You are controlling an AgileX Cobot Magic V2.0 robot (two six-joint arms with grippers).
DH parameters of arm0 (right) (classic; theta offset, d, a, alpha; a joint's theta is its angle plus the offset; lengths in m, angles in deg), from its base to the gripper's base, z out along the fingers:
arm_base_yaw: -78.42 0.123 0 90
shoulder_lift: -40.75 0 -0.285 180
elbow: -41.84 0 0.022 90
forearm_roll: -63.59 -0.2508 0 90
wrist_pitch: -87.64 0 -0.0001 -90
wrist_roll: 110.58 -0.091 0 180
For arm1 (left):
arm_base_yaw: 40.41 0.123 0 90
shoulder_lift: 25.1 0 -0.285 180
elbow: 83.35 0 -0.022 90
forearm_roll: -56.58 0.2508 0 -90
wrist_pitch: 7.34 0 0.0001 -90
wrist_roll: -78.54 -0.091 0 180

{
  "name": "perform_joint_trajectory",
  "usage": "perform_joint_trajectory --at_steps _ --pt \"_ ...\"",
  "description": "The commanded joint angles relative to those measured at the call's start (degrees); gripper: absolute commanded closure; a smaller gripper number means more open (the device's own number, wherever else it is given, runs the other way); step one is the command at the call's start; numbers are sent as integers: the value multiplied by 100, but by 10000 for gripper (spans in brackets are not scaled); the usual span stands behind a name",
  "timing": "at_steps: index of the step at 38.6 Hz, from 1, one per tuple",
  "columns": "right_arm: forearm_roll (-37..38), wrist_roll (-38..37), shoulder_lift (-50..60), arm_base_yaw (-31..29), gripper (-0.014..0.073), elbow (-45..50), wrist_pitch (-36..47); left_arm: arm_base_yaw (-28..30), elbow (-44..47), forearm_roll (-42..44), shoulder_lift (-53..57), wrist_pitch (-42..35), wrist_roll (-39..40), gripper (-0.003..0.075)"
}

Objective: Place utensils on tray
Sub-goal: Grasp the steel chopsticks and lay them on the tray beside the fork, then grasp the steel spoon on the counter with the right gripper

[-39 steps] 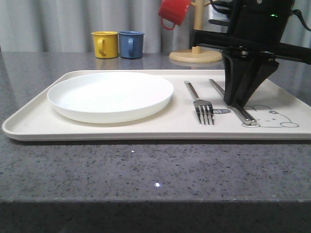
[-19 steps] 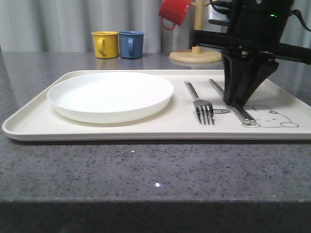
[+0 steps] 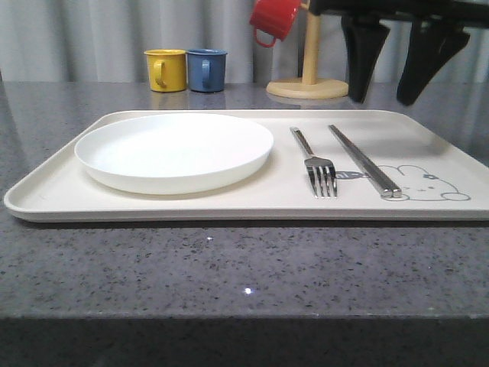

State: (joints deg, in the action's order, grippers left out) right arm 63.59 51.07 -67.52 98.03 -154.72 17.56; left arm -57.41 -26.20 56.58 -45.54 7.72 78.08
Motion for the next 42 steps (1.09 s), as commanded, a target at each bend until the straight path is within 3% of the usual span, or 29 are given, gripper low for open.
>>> perform_joint_trajectory --at_steps 1,26,32,39,42 --pt "497 295 372 -240 162 -370 -653 5 -160 -35 -43 -493 46 738" --pt "350 1835 566 -2837 162 234 -653 5 -160 -35 -43 -493 46 738" --pt "335 2018 385 -3144 169 367 -636 5 -160 -35 -43 -493 46 738" --pt "265 2036 92 -3177 291 385 -635 5 -160 -35 -43 -493 46 738" --pt "235 2036 -3 -3177 302 391 -586 5 -160 -35 -43 -493 46 738"
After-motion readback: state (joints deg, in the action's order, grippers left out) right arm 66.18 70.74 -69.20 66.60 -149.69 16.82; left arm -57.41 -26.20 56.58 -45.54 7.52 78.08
